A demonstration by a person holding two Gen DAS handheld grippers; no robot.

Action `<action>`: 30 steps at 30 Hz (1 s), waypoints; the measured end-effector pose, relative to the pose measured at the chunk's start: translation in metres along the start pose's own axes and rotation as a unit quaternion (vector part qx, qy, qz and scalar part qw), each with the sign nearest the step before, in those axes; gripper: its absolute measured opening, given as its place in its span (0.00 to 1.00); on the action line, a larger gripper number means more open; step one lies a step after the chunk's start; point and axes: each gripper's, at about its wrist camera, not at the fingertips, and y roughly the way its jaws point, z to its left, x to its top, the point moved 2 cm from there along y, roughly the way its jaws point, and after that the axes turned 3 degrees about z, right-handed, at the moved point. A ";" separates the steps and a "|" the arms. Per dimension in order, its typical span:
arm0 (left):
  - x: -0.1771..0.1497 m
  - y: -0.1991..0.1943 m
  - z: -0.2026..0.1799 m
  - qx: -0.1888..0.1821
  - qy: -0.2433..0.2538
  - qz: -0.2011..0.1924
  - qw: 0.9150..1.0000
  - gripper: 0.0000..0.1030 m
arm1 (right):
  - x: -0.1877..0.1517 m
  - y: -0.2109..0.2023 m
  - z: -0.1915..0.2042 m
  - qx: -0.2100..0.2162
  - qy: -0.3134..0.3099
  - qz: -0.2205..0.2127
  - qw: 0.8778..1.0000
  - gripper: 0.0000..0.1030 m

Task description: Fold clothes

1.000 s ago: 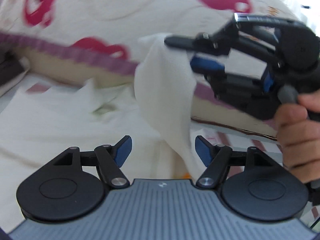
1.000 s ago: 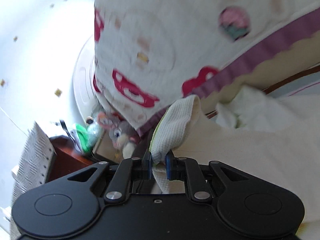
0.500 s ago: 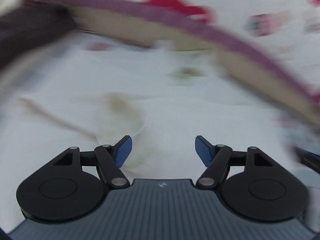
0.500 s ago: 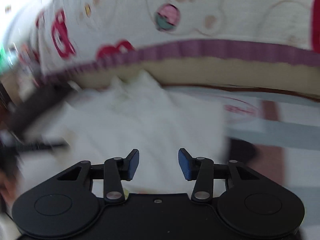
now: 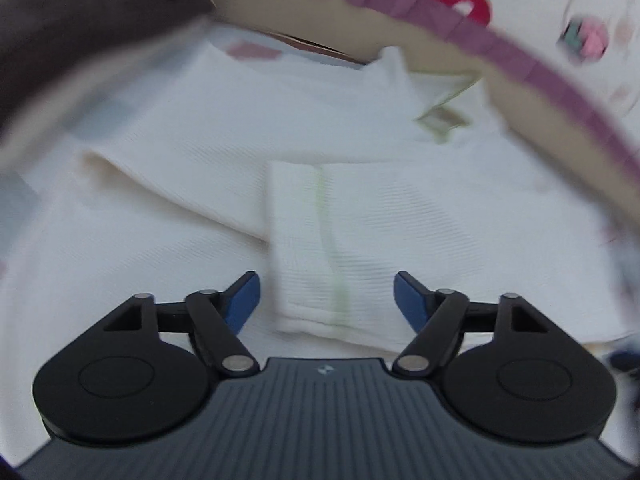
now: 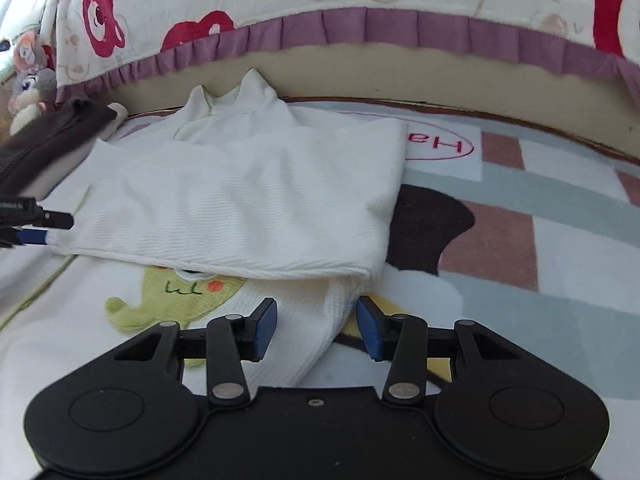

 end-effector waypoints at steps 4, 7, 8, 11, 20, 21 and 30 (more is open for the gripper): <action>-0.004 0.006 -0.002 0.005 -0.001 -0.004 1.000 0.75 | 0.000 0.004 0.012 -0.036 0.001 -0.012 0.999 0.51; -0.001 -0.001 0.004 -0.040 -0.041 -0.018 0.998 0.31 | 0.001 0.014 0.026 -0.057 -0.005 -0.019 0.998 0.61; 0.003 -0.003 0.003 -0.043 -0.037 -0.023 0.998 0.12 | 0.001 0.014 0.028 -0.060 -0.004 -0.019 0.998 0.62; 0.019 -0.015 -0.011 -0.030 0.017 -0.059 0.998 0.09 | 0.002 0.016 0.031 -0.066 -0.001 -0.020 0.998 0.63; 0.071 -0.039 -0.048 0.024 0.185 -0.149 0.971 0.08 | 0.005 0.022 0.028 -0.029 -0.022 -0.012 0.999 0.84; 0.079 -0.048 -0.050 0.020 0.187 -0.166 0.968 0.08 | 0.007 0.022 0.028 -0.029 -0.026 -0.009 0.999 0.84; 0.106 -0.015 -0.013 0.121 0.154 -0.143 0.970 0.10 | -0.001 0.021 0.028 -0.057 -0.004 -0.034 0.998 0.83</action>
